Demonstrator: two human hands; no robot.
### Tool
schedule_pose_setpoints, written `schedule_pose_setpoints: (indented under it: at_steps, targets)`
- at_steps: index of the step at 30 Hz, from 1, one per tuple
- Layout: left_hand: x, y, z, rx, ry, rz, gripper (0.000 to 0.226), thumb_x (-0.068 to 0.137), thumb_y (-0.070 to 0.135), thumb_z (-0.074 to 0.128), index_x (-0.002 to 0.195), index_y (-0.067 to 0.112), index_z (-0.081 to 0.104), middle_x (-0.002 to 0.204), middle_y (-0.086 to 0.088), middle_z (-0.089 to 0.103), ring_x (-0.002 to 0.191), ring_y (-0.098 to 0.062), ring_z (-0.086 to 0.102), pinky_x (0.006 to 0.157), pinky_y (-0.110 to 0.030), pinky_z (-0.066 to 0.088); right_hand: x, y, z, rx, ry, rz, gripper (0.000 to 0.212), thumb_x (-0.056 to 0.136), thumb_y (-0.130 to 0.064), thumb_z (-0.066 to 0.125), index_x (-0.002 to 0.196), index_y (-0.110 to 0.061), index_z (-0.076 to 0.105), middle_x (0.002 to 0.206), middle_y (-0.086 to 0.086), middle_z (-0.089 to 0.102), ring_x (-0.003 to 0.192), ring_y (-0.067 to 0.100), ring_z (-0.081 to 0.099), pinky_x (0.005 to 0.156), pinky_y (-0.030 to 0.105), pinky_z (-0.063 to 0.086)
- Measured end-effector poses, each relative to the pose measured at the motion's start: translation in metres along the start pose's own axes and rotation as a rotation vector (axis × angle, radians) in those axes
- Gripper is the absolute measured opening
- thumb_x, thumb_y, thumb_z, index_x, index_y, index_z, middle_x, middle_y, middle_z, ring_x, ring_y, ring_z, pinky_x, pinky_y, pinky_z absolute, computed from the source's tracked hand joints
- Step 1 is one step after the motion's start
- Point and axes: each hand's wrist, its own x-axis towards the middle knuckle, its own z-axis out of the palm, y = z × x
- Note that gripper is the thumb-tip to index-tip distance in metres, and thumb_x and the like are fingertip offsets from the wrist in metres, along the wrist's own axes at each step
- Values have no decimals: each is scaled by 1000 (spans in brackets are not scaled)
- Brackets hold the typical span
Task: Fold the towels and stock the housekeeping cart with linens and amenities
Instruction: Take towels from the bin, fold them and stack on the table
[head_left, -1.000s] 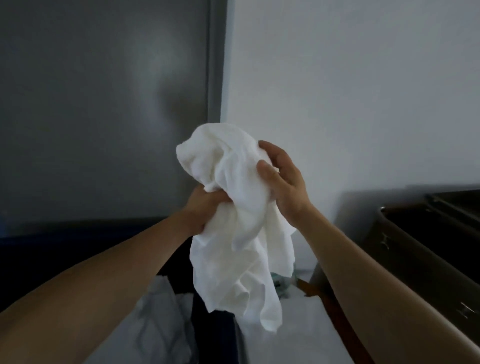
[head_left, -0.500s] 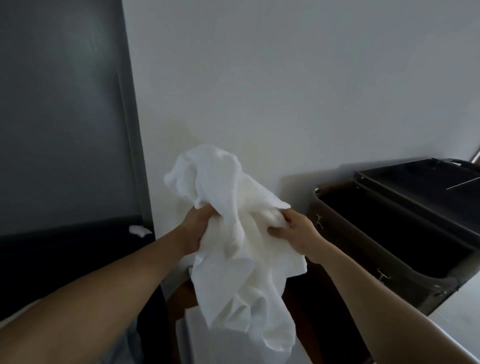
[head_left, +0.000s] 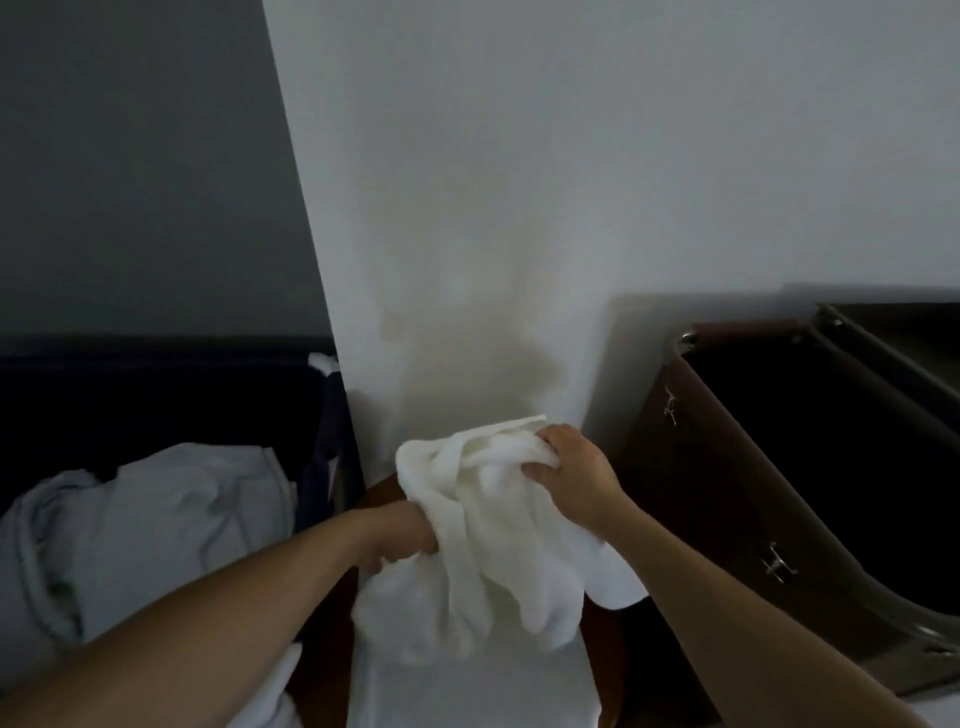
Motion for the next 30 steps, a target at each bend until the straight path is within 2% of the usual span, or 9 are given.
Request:
schedule_pose_setpoints:
  at_steps: [3,5,9,13,17,20,25,28,30]
  targets:
    - [1,3,-7,203,168,17,35,85,32,65,116,16,60,112,-3,60,103,-21,60,79,-27,52,-6,3,10,-28,19,-76,34,90,-31,67,120,-16,62,113,0,59,103,22,56,86,30,41]
    - [-3,13,-12,315,309,22,51,80,43,70,121,14,59,104,0,60,98,-19,61,77,-28,52,-12,2,13,-32,33,-121,33,90,-32,68,120,-19,63,108,-6,57,101,19,54,83,27,39]
    - [-3,30,-15,453,526,266,100,57,58,77,141,23,36,136,0,45,124,-26,46,96,-42,48,-21,3,10,-53,62,-180,34,89,-29,71,121,-18,65,107,-7,58,99,16,53,83,26,40]
    - [0,41,-14,293,206,427,75,78,44,78,141,26,43,133,2,55,118,-20,54,100,-37,47,-30,-7,4,-51,110,-332,27,86,-21,75,113,-16,71,105,-2,63,93,12,49,86,28,45]
    - [-6,40,-29,287,119,402,39,86,41,72,120,25,62,115,2,65,103,-17,62,90,-32,52,-38,-4,4,-75,173,-324,26,82,-14,78,107,-13,72,105,0,63,97,17,54,86,26,44]
    - [-14,44,-51,30,180,431,21,97,32,61,108,15,67,107,-10,69,97,-29,66,85,-41,56,-40,6,2,-80,190,-242,31,79,-15,81,108,-12,71,108,-3,60,103,17,54,88,27,42]
    - [-25,63,-77,-492,329,450,25,101,16,47,113,-4,56,110,-24,61,97,-38,61,89,-53,52,-43,14,15,-91,139,-230,37,74,-18,86,106,-10,70,108,1,61,102,20,56,89,34,49]
    - [-30,69,-72,-584,351,396,11,92,9,44,83,5,50,82,-18,48,76,-31,50,71,-44,45,-39,16,21,-69,9,-151,41,77,-26,84,113,-17,66,115,-8,49,107,14,48,95,29,45]
    - [-31,69,-74,-599,405,378,22,86,8,43,67,17,36,69,-7,36,66,-24,36,63,-39,32,-36,19,22,-47,-87,-66,41,76,-26,83,112,-21,64,114,-11,45,106,11,46,95,22,42]
